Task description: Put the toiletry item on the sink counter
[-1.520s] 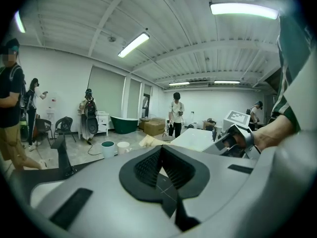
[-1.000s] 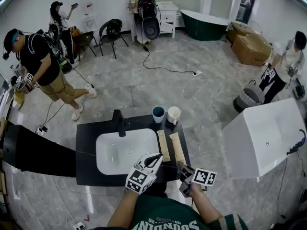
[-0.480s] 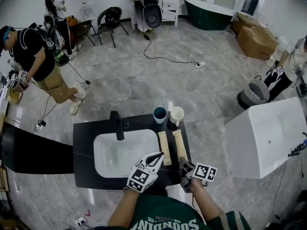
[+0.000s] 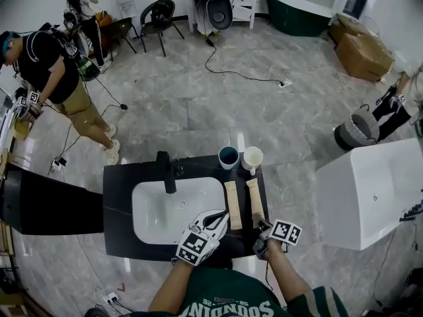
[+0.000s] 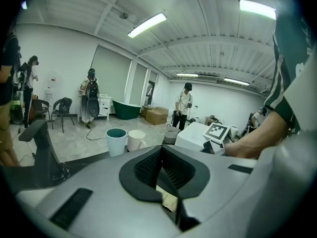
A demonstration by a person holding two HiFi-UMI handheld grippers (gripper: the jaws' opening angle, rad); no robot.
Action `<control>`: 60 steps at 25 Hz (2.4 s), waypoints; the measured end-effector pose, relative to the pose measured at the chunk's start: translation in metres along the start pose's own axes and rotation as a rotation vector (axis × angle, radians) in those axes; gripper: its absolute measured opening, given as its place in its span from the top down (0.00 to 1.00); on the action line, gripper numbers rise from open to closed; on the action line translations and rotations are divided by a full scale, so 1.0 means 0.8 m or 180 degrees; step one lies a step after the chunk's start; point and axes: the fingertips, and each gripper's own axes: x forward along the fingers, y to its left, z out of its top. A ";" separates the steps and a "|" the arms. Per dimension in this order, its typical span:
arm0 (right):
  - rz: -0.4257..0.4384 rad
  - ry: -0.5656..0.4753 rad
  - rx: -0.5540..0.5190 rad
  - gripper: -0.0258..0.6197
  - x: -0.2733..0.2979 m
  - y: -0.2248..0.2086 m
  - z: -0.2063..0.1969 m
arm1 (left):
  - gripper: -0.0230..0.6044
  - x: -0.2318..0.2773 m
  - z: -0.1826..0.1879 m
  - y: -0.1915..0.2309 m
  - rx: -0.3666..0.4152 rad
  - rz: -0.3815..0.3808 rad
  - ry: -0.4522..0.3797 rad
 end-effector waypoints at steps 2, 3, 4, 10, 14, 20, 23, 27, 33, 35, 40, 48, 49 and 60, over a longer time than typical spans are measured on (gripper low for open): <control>-0.0009 0.0023 0.0062 0.87 0.005 -0.007 -0.001 | 0.95 -0.001 -0.009 0.004 -0.0038 0.0006 0.0029; -0.0008 0.0028 0.0103 0.87 0.008 -0.011 -0.002 | 0.95 -0.002 -0.011 0.006 -0.0053 0.0017 0.0034; -0.0006 0.0027 0.0154 0.87 0.011 -0.014 -0.002 | 0.95 -0.002 -0.012 0.009 -0.0068 0.0030 0.0037; -0.0114 0.0077 0.0226 0.87 0.025 -0.027 0.000 | 0.95 -0.007 -0.016 0.018 -0.0148 0.0091 0.0071; -0.0216 0.0121 0.0115 0.87 0.030 -0.033 0.001 | 0.95 -0.007 -0.024 0.019 -0.0191 0.0113 0.0080; -0.0373 0.0176 -0.0017 0.81 0.031 -0.039 0.003 | 0.95 -0.003 -0.025 0.018 -0.0238 0.0103 0.0096; -0.0425 0.0251 -0.0045 0.74 0.033 -0.044 -0.001 | 0.95 -0.001 -0.027 0.019 -0.0265 0.0099 0.0100; -0.0467 0.0300 -0.0031 0.70 0.030 -0.047 -0.007 | 0.95 -0.002 -0.029 0.016 -0.0285 0.0095 0.0100; -0.0538 0.0402 -0.0011 0.65 0.026 -0.061 -0.012 | 0.95 -0.001 -0.031 0.012 -0.0300 0.0093 0.0111; -0.0609 0.0425 -0.0119 0.65 0.024 -0.067 -0.015 | 0.95 -0.002 -0.031 0.012 -0.0301 0.0088 0.0107; -0.0718 0.0425 -0.0242 0.64 0.014 -0.077 -0.020 | 0.95 -0.002 -0.029 0.011 -0.0306 0.0073 0.0103; -0.0703 0.0420 -0.0140 0.64 -0.001 -0.086 -0.023 | 0.95 -0.003 -0.029 0.008 -0.0324 0.0062 0.0099; -0.0707 0.0407 -0.0120 0.64 -0.004 -0.088 -0.023 | 0.95 -0.003 -0.028 0.007 -0.0322 0.0057 0.0094; -0.0756 0.0225 -0.0292 0.67 -0.046 -0.091 -0.026 | 0.95 -0.029 -0.025 0.000 -0.0253 0.0138 0.0013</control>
